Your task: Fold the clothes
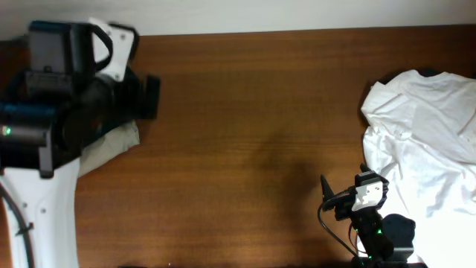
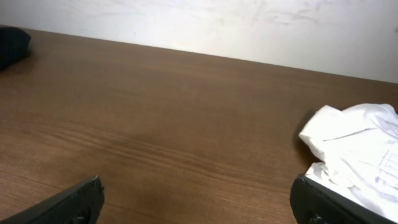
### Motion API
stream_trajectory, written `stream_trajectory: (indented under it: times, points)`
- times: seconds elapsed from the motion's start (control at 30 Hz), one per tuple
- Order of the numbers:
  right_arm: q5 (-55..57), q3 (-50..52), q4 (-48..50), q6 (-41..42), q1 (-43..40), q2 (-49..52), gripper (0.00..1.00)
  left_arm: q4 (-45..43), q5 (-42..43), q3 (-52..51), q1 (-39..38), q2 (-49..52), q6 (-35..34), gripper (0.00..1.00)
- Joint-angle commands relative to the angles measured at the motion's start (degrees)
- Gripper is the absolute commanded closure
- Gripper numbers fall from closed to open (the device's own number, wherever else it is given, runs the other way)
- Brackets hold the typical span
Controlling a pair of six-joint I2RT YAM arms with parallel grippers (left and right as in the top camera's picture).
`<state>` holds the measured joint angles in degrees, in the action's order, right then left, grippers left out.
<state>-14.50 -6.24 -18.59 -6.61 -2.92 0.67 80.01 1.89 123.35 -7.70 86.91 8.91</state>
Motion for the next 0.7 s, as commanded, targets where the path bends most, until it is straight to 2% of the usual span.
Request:
stream_trajectory:
  times: [0.0,0.07,0.23,0.43,0.47,0.53,0.67]
  points:
    - [-0.3,0.6,0.2,0.0,-0.2,-0.5,0.01,-9.4,7.0,-8.1,0.0,-7.0,9.0,0.01]
    - [-0.3,0.6,0.2,0.0,-0.2,-0.5,0.01,-16.6,6.9,-17.1,0.0,-11.4,9.1,0.01]
    - [-0.3,0.6,0.2,0.0,-0.2,-0.5,0.01,-40.7,6.9,-49.2,0.0,-26.8,13.6,0.01]
    - [-0.3,0.6,0.2,0.0,-0.2,-0.5,0.01,-55.8,6.3,-80.2,0.0,-46.7,15.1,0.01]
    - [-0.3,0.6,0.2,0.0,-0.2,-0.5,0.01,-61.7,6.3,-88.0,0.0,-51.5,15.0,0.01]
    - [-0.3,0.6,0.2,0.0,-0.2,-0.5,0.01,-67.7,5.6,-97.4,0.0,-59.1,15.0,0.0]
    - [-0.3,0.6,0.2,0.0,-0.2,-0.5,0.01,-71.4,4.7,-113.5,0.2,-77.3,14.3,0.01]
